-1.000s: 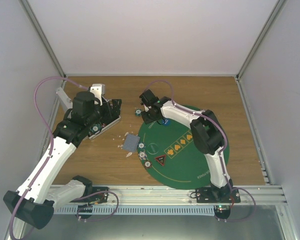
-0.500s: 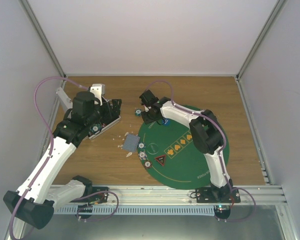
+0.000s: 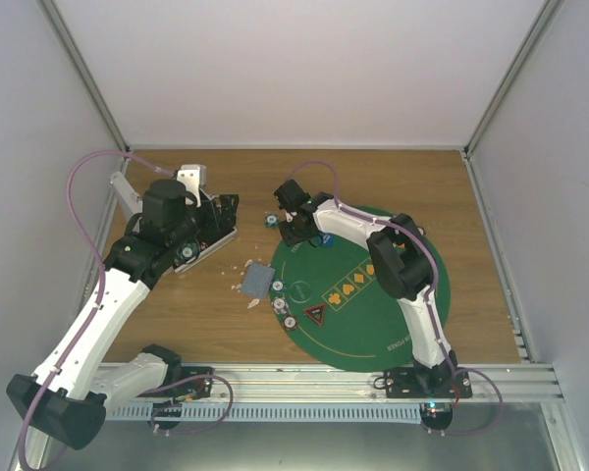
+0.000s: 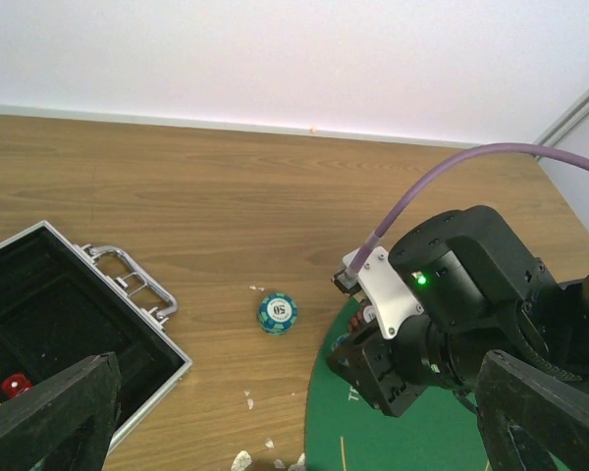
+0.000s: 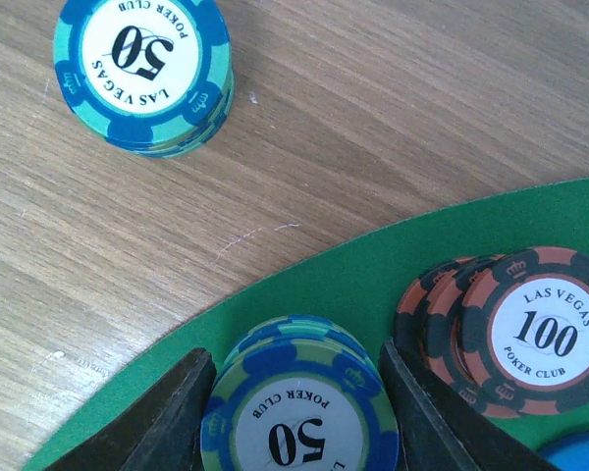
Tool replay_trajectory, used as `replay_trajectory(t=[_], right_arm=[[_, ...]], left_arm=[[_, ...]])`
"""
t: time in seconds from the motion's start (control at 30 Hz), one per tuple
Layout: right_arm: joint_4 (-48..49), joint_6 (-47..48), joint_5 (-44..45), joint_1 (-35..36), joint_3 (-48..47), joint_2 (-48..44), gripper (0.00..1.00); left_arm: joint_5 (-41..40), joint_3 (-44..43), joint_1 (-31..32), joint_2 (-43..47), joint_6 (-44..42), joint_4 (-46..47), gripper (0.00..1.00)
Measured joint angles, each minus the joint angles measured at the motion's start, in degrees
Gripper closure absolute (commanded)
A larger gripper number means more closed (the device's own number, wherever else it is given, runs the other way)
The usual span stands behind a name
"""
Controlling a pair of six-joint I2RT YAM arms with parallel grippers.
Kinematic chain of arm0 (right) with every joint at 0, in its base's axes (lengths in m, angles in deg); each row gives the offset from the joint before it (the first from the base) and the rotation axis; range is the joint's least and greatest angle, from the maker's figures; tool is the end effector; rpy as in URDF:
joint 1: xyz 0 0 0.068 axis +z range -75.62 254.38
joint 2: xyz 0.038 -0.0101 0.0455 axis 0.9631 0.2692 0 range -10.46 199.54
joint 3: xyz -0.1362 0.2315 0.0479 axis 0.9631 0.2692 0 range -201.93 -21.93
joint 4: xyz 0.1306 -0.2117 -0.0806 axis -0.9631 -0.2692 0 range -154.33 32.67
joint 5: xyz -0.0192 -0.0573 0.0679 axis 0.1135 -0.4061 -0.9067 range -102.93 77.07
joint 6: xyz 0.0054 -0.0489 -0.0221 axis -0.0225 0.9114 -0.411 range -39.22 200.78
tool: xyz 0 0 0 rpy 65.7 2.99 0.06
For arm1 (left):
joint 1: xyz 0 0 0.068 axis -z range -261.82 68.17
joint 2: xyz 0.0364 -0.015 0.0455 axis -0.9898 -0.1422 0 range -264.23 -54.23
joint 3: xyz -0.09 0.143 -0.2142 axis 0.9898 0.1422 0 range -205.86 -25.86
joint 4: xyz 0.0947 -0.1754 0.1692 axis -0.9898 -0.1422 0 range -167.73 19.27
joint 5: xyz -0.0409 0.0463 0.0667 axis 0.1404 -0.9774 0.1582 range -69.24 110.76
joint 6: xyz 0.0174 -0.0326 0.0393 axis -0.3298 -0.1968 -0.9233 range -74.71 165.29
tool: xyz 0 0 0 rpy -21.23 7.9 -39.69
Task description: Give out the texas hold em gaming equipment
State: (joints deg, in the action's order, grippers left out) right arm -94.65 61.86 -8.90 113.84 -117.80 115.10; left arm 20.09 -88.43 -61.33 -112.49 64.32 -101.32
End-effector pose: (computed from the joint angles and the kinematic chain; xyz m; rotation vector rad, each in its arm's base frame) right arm 0.3559 0.2895 0.1582 -0.4711 2.7108 0.1884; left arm 0.2055 -0.0764 0.3677 0.0187 2.0554 -0.4206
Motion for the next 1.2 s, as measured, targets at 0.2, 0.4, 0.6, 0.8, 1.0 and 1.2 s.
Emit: replay_trajectory(t=[0.2, 0.4, 0.6, 0.8, 1.0, 1.2], right_arm=[[0.07, -0.02, 0.00, -0.09, 0.02, 0.15, 0.56], [0.09, -0.17, 0.11, -0.26, 0.02, 0.15, 0.48], [0.09, -0.24, 0.22, -0.26, 0.00, 0.15, 0.45], [0.00, 0.24, -0.09, -0.26, -0.74, 0.13, 0.42], [-0.57, 1.60, -0.92, -0.26, -6.58, 0.13, 0.35], [-1.18, 3.23, -1.51, -0.26, -14.45, 1.92, 0.21]], left_arm=[[0.00, 0.00, 0.00, 0.00, 0.02, 0.00, 0.01], [0.00, 0.00, 0.00, 0.00, 0.02, 0.00, 0.01], [0.00, 0.00, 0.00, 0.00, 0.02, 0.00, 0.01], [0.02, 0.00, 0.00, 0.00, 0.02, 0.00, 0.01], [0.00, 0.00, 0.00, 0.00, 0.02, 0.00, 0.01], [0.00, 0.00, 0.00, 0.00, 0.02, 0.00, 0.01]])
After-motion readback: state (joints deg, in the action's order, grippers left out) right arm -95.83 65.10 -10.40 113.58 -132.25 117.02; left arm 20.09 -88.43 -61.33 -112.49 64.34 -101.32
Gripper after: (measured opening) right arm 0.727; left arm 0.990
